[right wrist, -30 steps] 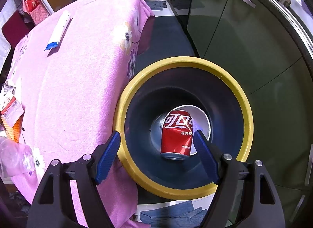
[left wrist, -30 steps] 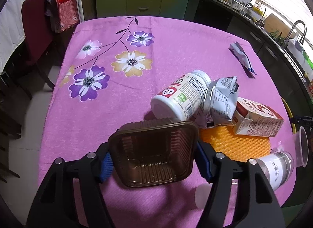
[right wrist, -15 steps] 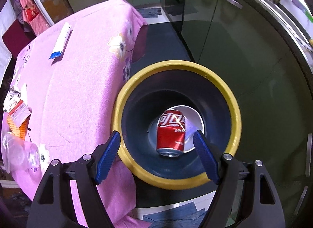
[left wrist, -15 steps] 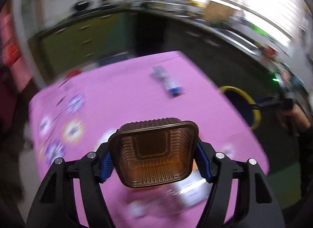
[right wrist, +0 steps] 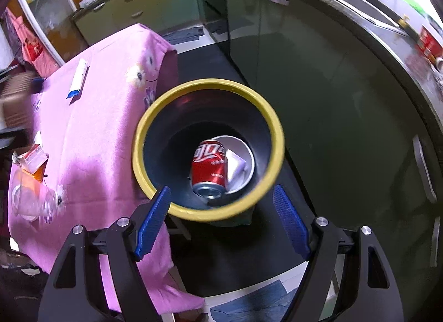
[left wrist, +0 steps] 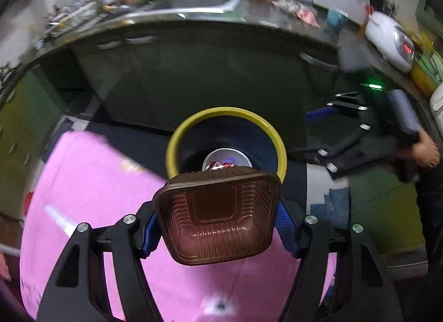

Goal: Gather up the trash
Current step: 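Grasp the brown plastic tray with the left gripper and drop it into the bin, then grasp the clear plastic cup rim with the right gripper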

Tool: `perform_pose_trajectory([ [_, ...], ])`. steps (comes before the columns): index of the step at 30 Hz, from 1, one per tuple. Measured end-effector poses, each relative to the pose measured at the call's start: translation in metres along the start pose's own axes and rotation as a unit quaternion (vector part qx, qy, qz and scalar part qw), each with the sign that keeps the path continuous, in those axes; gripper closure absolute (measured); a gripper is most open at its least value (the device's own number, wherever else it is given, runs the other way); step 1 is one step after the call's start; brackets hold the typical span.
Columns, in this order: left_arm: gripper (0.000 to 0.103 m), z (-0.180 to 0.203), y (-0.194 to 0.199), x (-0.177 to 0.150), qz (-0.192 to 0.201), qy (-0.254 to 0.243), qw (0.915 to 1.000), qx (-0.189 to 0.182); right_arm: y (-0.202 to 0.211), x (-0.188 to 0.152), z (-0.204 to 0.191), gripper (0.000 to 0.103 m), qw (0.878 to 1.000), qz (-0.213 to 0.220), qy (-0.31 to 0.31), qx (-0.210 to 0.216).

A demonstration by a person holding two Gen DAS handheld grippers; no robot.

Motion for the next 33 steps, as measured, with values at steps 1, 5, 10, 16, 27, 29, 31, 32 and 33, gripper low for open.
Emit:
perform_pose_trajectory([
  [1,0.037,0.001,-0.010,0.006,-0.006,-0.002,1.0000,-0.004,0.001,-0.002,0.003,0.027,1.000,0.000,-0.002,-0.001],
  [5,0.034,0.000,-0.052,0.028,-0.026,0.000,0.9995,-0.018,0.004,-0.008,0.017,0.027,1.000,-0.002,-0.011,-0.004],
  [10,0.019,-0.008,-0.068,0.046,-0.012,0.007,0.9997,-0.018,0.003,-0.012,0.027,0.027,1.000,-0.004,-0.021,-0.006],
  [16,0.013,-0.019,-0.027,0.050,0.027,0.030,0.9992,-0.005,0.009,-0.015,0.020,0.027,1.000,0.000,-0.015,-0.003],
  [27,0.010,-0.064,0.147,-0.075,0.187,0.162,0.9682,0.039,0.044,-0.009,-0.075,0.028,0.995,0.032,0.067,0.059],
  [29,0.009,-0.068,0.168,-0.109,0.203,0.181,0.9606,0.058,0.053,-0.004,-0.105,0.030,0.991,0.037,0.094,0.083],
  [31,0.008,-0.072,0.187,-0.146,0.214,0.203,0.9520,0.081,0.060,0.002,-0.134,0.038,0.987,0.036,0.119,0.106],
  [32,0.007,-0.073,0.192,-0.160,0.216,0.213,0.9486,0.092,0.063,0.005,-0.149,0.039,0.984,0.035,0.133,0.116],
  [33,0.007,-0.073,0.197,-0.175,0.216,0.223,0.9451,0.103,0.066,0.008,-0.166,0.040,0.980,0.033,0.149,0.129],
])
Point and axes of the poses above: each gripper's, at about its wrist camera, not at the fingertips, and y roughly against the way its jaws point, z to its right, x to its top, the point moved 4 cm from there along -y, roughly the way its jaws point, and after that the axes turned 7 degrees about -x, right-handed, at the moved point
